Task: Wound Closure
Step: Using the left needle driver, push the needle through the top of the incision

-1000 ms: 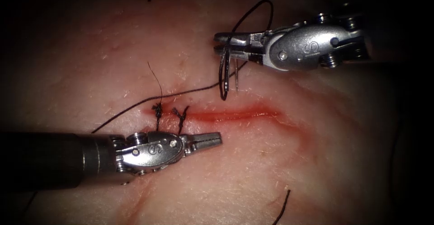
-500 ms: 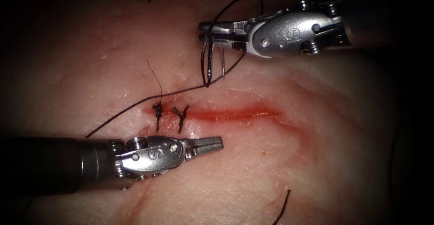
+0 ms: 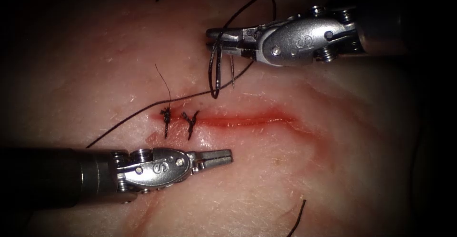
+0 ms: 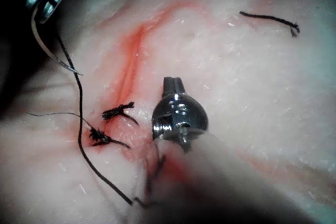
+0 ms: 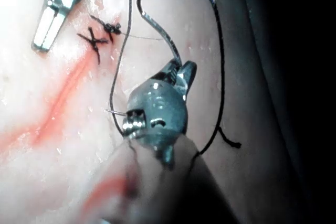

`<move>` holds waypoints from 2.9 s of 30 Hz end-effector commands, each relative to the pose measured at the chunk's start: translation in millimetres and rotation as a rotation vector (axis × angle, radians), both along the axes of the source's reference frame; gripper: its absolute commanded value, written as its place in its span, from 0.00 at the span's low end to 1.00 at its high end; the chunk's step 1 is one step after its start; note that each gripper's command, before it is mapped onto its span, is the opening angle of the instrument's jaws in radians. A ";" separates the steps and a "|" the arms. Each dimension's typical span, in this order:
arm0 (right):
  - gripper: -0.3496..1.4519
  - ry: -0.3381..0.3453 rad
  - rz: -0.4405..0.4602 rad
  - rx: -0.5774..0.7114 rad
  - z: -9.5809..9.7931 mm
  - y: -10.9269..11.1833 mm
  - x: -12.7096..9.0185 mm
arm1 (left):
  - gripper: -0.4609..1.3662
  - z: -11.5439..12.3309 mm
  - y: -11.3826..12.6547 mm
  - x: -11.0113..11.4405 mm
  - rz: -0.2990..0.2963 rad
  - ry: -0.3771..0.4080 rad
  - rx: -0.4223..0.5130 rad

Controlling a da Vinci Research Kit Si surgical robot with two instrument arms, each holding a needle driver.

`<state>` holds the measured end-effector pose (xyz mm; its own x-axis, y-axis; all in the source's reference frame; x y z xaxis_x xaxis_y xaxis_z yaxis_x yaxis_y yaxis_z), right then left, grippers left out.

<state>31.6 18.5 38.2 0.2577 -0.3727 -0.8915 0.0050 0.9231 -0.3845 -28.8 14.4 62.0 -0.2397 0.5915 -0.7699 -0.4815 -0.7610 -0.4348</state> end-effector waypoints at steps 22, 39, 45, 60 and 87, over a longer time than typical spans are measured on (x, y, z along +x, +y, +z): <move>0.00 0.015 0.014 0.000 0.7 -1.9 0.3 | 0.06 0.1 -0.3 0.2 -0.028 0.075 0.011; 0.00 0.021 -0.018 -0.055 3.3 -7.2 -0.3 | 0.06 -0.3 -1.0 1.3 -0.015 0.073 0.007; 0.00 0.006 -0.003 -0.071 4.3 -8.7 -0.6 | 0.06 -0.3 -1.1 1.2 -0.016 0.075 0.007; 0.00 -0.036 0.090 0.025 8.6 -13.2 -3.8 | 0.06 -0.2 -1.3 0.9 -0.020 0.076 0.010; 0.00 -0.151 0.152 0.274 11.1 -13.6 -4.1 | 0.06 0.8 -0.4 0.0 -0.044 0.081 0.011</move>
